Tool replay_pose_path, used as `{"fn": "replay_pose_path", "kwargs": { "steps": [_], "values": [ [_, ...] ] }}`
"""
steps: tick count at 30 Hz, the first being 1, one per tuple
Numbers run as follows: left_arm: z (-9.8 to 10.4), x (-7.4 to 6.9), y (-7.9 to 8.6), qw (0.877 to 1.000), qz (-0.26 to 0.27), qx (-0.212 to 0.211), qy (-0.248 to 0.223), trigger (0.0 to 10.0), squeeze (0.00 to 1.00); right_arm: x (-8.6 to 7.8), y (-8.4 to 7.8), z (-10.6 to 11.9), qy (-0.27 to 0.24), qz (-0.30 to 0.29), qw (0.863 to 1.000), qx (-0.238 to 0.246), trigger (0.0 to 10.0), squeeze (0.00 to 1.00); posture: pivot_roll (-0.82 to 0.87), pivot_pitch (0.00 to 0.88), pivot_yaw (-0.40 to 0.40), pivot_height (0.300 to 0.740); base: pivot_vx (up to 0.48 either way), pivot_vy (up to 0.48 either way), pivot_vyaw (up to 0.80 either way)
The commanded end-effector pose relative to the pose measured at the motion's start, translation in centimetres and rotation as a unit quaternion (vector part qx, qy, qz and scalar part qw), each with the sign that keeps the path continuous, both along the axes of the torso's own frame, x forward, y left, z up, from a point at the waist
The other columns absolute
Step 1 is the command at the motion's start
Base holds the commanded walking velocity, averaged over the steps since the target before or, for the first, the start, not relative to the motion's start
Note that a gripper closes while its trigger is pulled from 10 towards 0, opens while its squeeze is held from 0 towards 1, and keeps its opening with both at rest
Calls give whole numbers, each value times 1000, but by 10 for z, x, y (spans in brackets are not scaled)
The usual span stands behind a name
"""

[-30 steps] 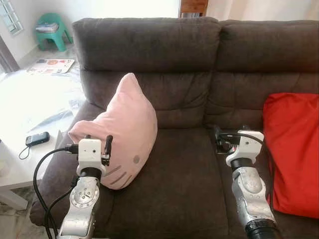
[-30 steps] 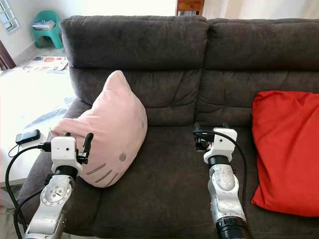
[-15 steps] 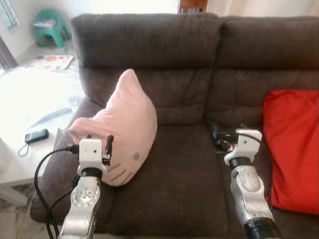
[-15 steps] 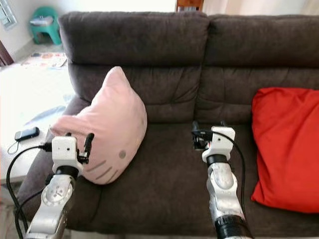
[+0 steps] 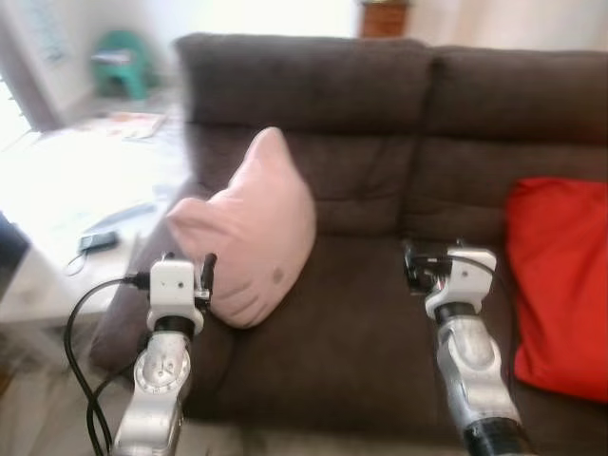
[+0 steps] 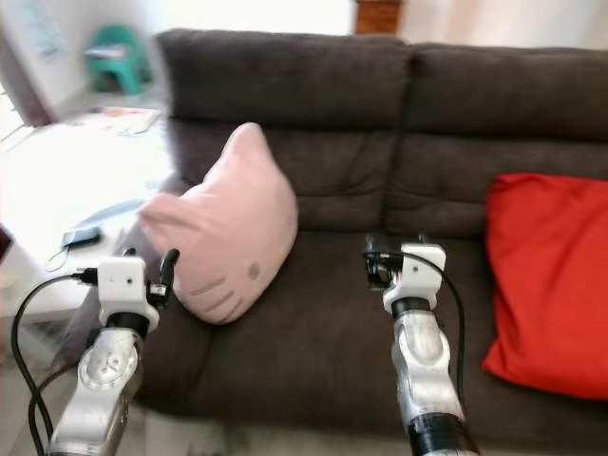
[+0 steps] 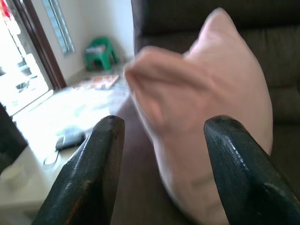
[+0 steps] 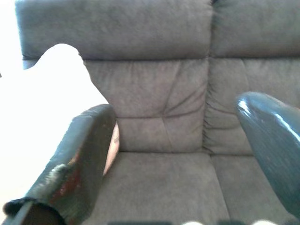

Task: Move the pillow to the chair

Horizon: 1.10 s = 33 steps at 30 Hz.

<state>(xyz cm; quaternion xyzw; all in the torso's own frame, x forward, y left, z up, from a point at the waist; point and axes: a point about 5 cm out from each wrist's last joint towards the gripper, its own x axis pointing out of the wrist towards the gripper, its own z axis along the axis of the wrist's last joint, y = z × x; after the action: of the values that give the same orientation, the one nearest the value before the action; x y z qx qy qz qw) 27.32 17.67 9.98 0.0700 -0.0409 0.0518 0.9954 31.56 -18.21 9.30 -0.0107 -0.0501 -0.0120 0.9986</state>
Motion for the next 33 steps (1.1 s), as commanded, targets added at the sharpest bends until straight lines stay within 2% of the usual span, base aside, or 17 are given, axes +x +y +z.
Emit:
{"fn": "replay_pose_path", "kwargs": {
  "steps": [1, 16, 21, 23, 27, 28, 30, 33],
  "values": [
    [7, 4, 0, 1000, -3, 2, -11, 10000, 0, 0, -1, -1, 1, -2, 1000, 0, 10000, 0, 45, 31, -13, 740, -247, 0, 0],
    [2, 2, 2, 1000, 4, 2, -6, 10000, 0, 2, -4, -1, 5, -4, 1000, -4, 10000, 0, 46, 44, -26, 740, -249, 0, 0],
    [-18, -1, 8, 999, 7, 15, 44, 10000, 0, 1, -9, -9, 22, -12, 1000, -7, 10000, 0, 41, 45, -24, 740, 0, 0, 0],
    [-37, -6, 14, 996, 15, 24, 87, 10000, 0, 0, -14, -21, 52, -18, 998, -13, 10000, 0, 36, 46, -23, 740, 0, 0, 0],
    [-57, -14, 23, 991, 22, 22, 127, 10000, 0, -8, -30, -43, 112, -43, 993, -10, 10000, 0, 38, 43, -24, 740, 0, 0, 0],
    [-57, -14, 23, 991, 22, 22, 127, 10000, 0, -8, -30, -43, 112, -43, 993, -10, 10000, 0, 38, 43, -24, 740, 0, 0, 0],
    [-78, -24, 31, 984, 26, 26, 173, 10000, 0, -24, -51, -67, 180, -72, 981, -18, 10000, 0, 36, 38, -23, 740, 0, 0, 0],
    [-96, -35, 37, 976, 34, 23, 213, 10000, 0, -41, -65, -86, 239, -89, 966, -32, 10000, 0, 35, 38, -23, 740, 0, 0, 0]
  ]
}}
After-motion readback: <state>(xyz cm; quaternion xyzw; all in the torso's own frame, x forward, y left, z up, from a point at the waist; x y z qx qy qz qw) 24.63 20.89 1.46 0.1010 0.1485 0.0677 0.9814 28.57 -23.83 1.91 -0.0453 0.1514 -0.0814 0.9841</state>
